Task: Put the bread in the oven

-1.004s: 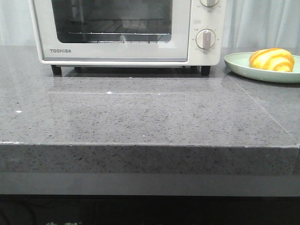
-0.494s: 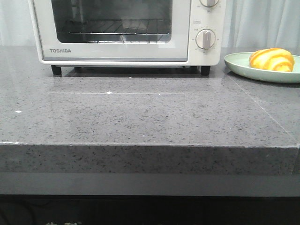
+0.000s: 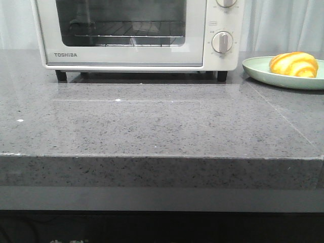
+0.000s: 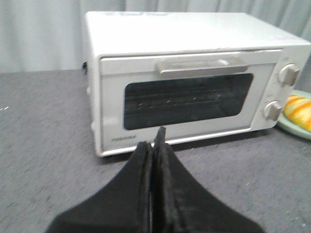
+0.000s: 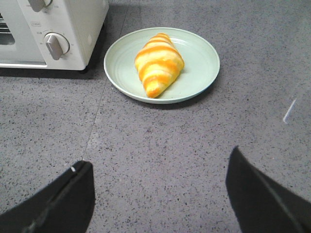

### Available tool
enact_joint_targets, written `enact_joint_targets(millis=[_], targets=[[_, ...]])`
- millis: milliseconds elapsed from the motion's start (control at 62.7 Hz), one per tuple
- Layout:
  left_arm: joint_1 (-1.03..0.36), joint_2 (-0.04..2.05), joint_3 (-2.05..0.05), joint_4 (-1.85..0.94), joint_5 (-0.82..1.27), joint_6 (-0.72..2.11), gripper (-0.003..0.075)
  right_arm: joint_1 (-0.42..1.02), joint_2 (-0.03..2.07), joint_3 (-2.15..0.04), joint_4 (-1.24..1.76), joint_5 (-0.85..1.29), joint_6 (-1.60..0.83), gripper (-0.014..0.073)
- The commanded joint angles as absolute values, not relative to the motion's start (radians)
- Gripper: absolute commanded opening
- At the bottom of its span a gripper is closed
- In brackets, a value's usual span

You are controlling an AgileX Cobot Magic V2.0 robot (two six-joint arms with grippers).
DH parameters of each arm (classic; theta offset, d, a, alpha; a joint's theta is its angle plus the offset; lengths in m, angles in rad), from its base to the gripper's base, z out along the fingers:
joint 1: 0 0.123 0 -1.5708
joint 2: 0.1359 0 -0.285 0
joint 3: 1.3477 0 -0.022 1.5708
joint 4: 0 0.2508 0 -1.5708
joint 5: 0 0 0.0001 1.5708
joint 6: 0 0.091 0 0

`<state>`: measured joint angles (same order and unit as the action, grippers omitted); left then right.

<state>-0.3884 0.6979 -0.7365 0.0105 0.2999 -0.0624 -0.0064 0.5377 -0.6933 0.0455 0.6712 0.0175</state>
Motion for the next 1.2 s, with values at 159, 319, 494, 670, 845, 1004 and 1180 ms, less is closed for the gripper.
enact_joint_targets(millis=[159, 319, 494, 670, 845, 1004, 1180], targets=[[-0.521, 0.904, -0.772, 0.000, -0.158, -0.061, -0.0018, -0.013, 0.548, -0.729, 0.036, 0.605, 0.007, 0.0574], [-0.527, 1.072, -0.859, 0.000, -0.220, -0.061, -0.0018, -0.013, 0.548, -0.729, 0.036, 0.605, 0.007, 0.0574], [-0.527, 1.233, -1.007, 0.000, -0.223, -0.061, -0.0018, -0.013, 0.548, -0.729, 0.036, 0.605, 0.007, 0.0574], [-0.527, 1.361, -1.130, 0.000, -0.223, -0.061, -0.0018, -0.013, 0.548, -0.729, 0.036, 0.605, 0.007, 0.0574], [-0.527, 1.451, -1.207, 0.000, -0.223, -0.061, -0.0018, -0.013, 0.548, -0.729, 0.036, 0.605, 0.007, 0.0574], [-0.527, 1.484, -1.216, 0.012, -0.223, -0.061, -0.0018, -0.013, 0.548, -0.729, 0.036, 0.605, 0.007, 0.0574], [-0.527, 1.515, -1.216, 0.026, -0.209, -0.061, -0.0018, -0.013, 0.548, -0.729, 0.036, 0.605, 0.007, 0.0574]])
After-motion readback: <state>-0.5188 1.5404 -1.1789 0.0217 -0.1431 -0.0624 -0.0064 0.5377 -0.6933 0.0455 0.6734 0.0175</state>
